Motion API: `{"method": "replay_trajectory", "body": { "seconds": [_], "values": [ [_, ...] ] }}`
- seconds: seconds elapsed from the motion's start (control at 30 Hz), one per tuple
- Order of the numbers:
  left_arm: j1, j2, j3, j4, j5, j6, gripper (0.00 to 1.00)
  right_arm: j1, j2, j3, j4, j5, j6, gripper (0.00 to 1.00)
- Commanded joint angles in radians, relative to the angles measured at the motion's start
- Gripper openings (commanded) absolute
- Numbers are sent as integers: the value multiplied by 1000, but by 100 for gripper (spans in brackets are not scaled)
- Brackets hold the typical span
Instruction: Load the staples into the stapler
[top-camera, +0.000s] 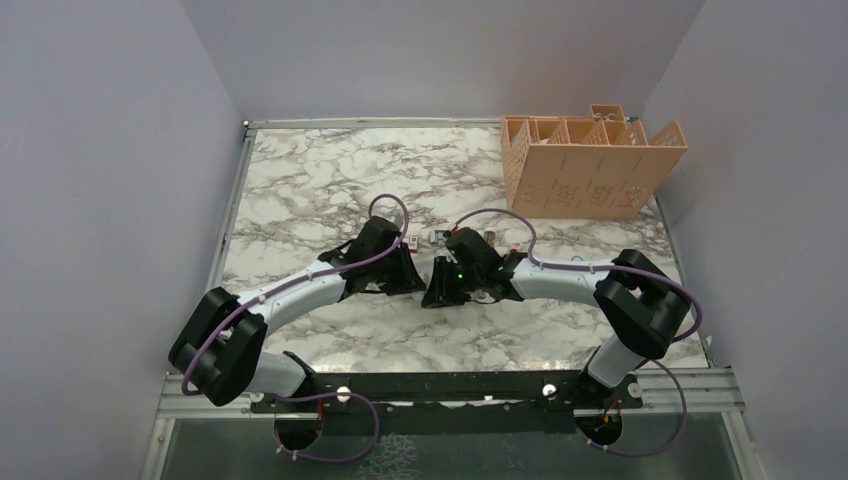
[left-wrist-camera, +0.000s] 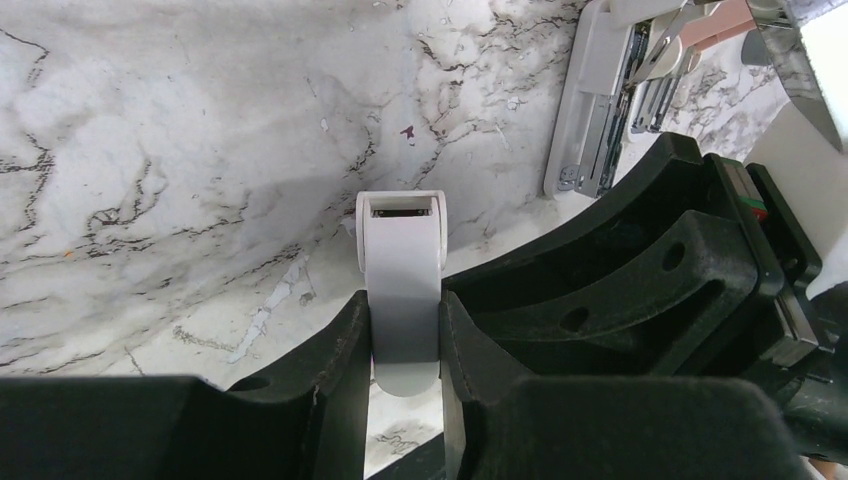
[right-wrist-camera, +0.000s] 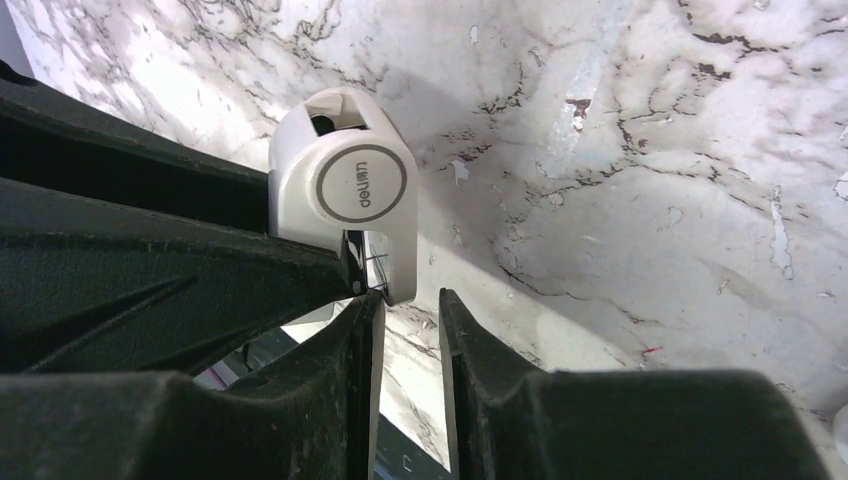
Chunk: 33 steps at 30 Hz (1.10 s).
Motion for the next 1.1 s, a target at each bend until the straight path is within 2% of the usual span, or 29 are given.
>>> {"method": "replay_trajectory", "body": {
  "seconds": [0.0, 0.5, 1.07],
  "values": [
    [13, -52, -16, 21, 97, -11, 10, -3, 0, -5, -44, 114, 23, 30],
    [52, -69, -32, 24, 236, 31, 0, -50, 4, 14, -69, 120, -9, 28],
    [52, -65, 1, -24, 330, 132, 0, -80, 32, 73, -109, 158, -98, 28]
  ]
}}
